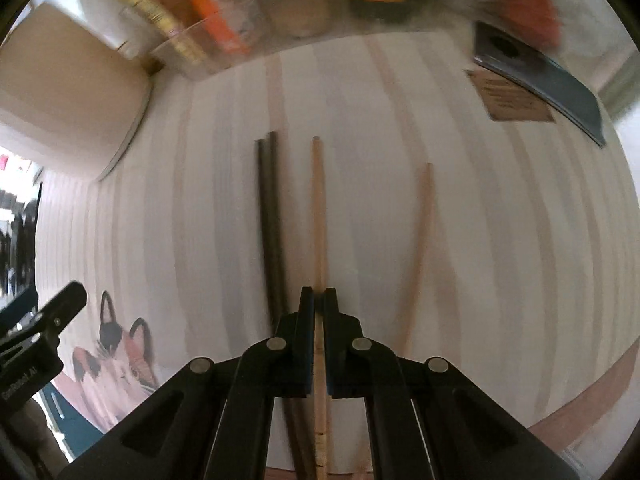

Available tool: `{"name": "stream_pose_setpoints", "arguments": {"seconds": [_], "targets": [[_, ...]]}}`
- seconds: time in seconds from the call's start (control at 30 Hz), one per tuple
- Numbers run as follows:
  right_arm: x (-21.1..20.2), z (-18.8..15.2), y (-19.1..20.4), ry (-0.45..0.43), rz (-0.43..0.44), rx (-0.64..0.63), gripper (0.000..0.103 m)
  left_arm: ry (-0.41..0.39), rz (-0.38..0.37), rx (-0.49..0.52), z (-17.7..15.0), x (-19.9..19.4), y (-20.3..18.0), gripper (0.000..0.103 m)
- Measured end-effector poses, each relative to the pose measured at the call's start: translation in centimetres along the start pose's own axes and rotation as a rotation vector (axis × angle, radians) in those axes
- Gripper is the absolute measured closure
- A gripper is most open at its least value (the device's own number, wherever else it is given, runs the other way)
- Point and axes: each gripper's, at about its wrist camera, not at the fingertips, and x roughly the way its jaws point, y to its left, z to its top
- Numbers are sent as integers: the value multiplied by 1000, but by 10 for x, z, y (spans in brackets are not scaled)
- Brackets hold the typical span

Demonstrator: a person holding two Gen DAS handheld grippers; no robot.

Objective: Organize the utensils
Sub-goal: 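Move both open tools back down to the remaining chopsticks, then grasp a dark chopstick with the right tool while the left tool grasps a black chopstick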

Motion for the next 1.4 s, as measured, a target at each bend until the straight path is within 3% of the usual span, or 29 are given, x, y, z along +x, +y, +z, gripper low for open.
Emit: {"name": "stream_pose_setpoints", "arguments": {"seconds": [0.17,0.3,0.4,0.47,0.57,0.63,0.8,1.0,1.2,1.23,1.4], "targets": [[-2,7,-38,31,10,50,99,65,-128,46,4,14,-44,0],[-9,2,-68,44,106,154,98,82,-171,83,10,22,-77,1],[-22,-7,-93,6,128,219,97,68,-143,129,14,26,-102,1],[-31,-12,-108,-8,131,249,97,55,-69,178,13,31,-118,0],[-42,-21,-125,-35,121,269,97,2,-33,212,8,30,-125,0],[-50,-21,-133,-48,112,279,97,5,45,241,2,34,-124,1],[-56,-22,-121,-57,127,266,97,28,81,186,-11,45,-77,0],[-39,-17,-71,17,253,120,97,69,135,54,-25,56,-23,0],[-4,-11,-28,117,214,-8,97,91,136,-34,-22,62,8,0],[-4,-12,-28,112,223,-17,93,91,134,-44,-23,61,11,0],[0,-15,-10,134,227,-74,97,101,117,-84,-16,59,33,0]]}}
